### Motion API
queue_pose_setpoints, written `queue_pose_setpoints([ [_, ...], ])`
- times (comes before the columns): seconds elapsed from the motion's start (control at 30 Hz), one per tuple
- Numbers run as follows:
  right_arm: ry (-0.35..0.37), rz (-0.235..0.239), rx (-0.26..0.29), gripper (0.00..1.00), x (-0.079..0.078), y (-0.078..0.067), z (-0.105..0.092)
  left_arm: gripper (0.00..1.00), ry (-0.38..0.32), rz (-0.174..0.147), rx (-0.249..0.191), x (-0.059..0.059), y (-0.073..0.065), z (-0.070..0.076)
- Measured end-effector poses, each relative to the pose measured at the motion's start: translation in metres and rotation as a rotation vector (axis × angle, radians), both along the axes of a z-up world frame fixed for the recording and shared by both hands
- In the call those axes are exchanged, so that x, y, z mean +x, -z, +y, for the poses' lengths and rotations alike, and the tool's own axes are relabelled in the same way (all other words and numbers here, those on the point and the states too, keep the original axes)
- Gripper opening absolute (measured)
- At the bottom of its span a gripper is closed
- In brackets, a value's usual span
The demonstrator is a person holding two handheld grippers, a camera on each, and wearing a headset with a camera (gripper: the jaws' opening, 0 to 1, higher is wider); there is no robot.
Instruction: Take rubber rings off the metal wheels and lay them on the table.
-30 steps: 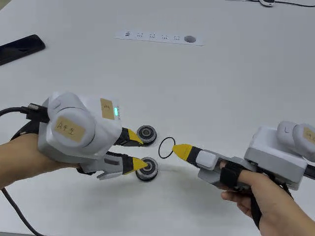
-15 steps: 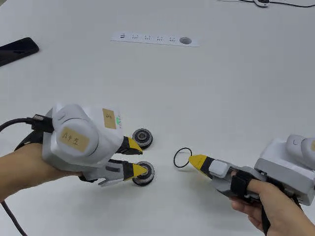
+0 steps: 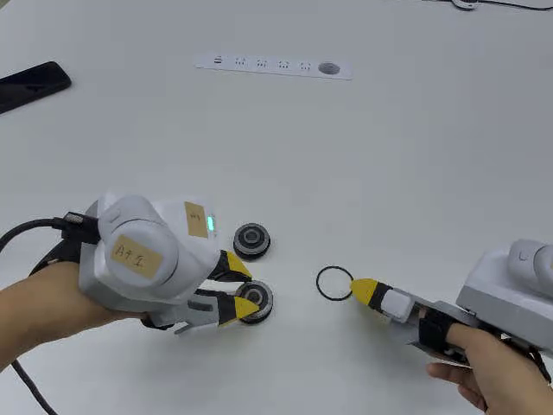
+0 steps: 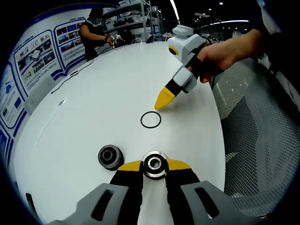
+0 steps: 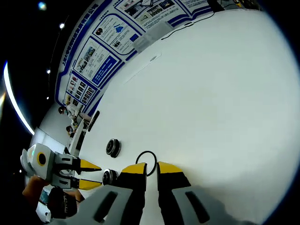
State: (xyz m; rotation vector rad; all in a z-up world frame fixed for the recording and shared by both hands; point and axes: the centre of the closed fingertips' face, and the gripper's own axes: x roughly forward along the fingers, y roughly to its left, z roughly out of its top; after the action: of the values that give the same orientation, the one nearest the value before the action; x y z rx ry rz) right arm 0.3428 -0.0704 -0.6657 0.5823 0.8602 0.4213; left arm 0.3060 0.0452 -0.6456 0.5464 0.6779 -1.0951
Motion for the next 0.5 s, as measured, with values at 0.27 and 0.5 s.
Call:
queue_pose_setpoints([
  [0.27,0.046,-0.018,0.062,0.1,0.004,-0.019,0.0,0.18,0.0,-0.001,0.006,0.003,0.001,0.003],
  [0.5,0.046,-0.002,0.089,0.09,0.002,-0.02,0.005,0.18,0.015,0.006,0.007,0.002,0.004,-0.002],
])
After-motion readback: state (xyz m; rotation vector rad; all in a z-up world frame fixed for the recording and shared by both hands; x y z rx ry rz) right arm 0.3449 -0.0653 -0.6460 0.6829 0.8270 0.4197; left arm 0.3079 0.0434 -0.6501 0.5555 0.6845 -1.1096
